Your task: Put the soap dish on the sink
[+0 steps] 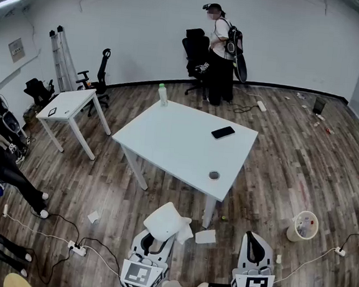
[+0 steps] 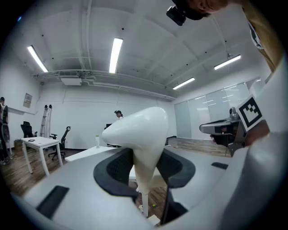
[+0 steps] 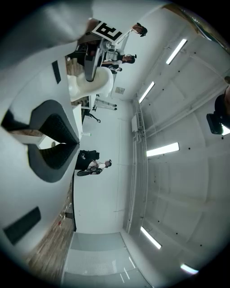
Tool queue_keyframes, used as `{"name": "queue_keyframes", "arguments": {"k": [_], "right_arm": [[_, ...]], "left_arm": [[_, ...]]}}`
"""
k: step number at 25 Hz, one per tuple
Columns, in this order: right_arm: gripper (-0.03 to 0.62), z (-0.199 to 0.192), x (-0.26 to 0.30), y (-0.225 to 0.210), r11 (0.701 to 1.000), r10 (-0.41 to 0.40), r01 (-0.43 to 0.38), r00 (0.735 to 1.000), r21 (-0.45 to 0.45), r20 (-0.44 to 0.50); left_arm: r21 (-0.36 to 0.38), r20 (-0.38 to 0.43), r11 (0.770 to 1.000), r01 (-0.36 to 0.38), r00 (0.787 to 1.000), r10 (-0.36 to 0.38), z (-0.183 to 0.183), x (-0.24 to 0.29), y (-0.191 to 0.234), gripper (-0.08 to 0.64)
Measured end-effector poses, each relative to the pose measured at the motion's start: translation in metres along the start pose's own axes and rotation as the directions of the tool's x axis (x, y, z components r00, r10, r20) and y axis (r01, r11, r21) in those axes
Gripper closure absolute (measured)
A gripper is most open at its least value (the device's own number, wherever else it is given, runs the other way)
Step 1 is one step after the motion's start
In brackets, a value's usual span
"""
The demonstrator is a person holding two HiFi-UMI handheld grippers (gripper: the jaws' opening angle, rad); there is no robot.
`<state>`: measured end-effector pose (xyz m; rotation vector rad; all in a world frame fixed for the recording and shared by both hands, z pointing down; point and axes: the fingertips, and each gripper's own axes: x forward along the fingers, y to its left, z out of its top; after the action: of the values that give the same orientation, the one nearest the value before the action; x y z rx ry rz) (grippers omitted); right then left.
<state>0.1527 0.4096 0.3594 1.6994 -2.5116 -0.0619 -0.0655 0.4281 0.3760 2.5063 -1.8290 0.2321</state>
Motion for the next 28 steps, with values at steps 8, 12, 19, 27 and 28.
{"name": "queue_keyframes", "arguments": {"k": [8,12,19,27,28], "right_arm": [[0.583,-0.007,0.027,-0.016,1.0,-0.007,0.007,1.0,0.013,-0.008],[0.583,-0.007,0.059,-0.014,1.0,-0.002,0.002,1.0,0.001,-0.022],[0.583,0.006,0.117,-0.016,1.0,-0.022,0.022,1.0,-0.007,-0.004],[0.583,0.011,0.174,-0.002,1.0,-0.01,0.01,1.0,-0.016,-0.012],[0.583,0.012,0.178,-0.003,1.0,-0.019,0.019,1.0,-0.017,-0.009]], "left_arm": [[0.0,-0.002,1.0,0.023,1.0,-0.023,0.0,0.035,0.001,0.407],[-0.015,-0.006,0.999,0.035,0.999,-0.035,-0.004,0.062,0.019,0.408],[-0.014,-0.008,0.998,0.063,0.998,-0.063,-0.001,0.106,0.052,0.408],[-0.022,-0.015,0.996,0.092,0.996,-0.092,-0.002,0.143,0.093,0.408],[-0.023,-0.014,0.995,0.097,0.995,-0.097,-0.002,0.145,0.096,0.408]]}}
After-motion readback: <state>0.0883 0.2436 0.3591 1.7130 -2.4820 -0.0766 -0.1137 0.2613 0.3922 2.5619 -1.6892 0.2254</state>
